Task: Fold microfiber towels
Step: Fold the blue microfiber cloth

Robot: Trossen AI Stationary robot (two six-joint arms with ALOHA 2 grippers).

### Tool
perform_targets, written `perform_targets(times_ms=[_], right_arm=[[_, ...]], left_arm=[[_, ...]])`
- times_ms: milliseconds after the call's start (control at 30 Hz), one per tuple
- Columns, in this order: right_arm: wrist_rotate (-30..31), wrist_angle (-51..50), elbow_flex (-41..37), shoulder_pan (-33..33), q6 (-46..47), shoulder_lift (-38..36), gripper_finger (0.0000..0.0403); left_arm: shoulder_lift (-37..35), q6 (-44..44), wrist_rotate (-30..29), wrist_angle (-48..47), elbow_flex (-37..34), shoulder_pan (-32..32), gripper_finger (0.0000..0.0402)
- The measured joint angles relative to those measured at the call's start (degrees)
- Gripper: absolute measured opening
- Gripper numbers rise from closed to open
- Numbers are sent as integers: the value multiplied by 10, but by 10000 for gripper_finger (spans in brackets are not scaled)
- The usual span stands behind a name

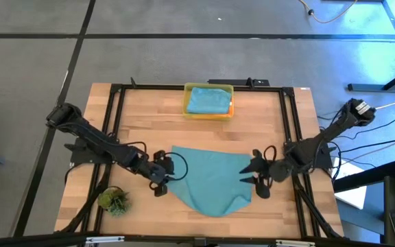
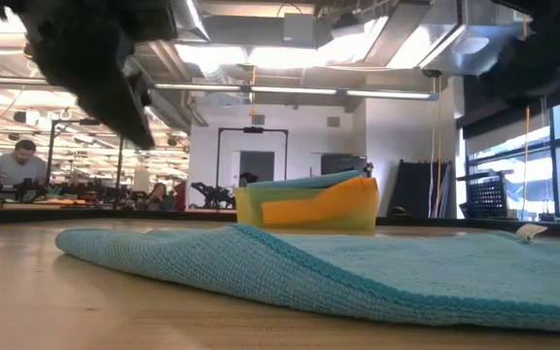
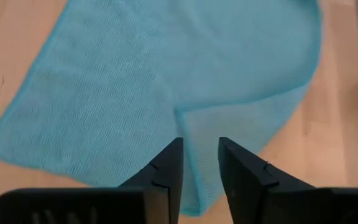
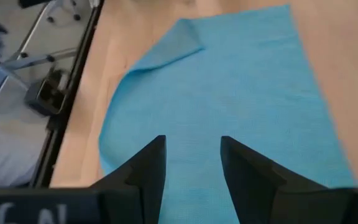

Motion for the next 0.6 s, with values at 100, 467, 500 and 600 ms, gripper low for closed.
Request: perform_targets(times_ms=[100,467,500,600], right_arm=[[11,38,-17,35,4,19,154],[-13,147,-23,74,77,165,154],[-15,146,-23,74,78,174,154],[-24,154,-23,74,79,199,154]], left_arm=[[15,-12,14,22,-16,8,99],[129,-34,134,124,-23,55,120],[130,-43,141,121,-23,59,120],[129,-56,159,124,-23,70,121]])
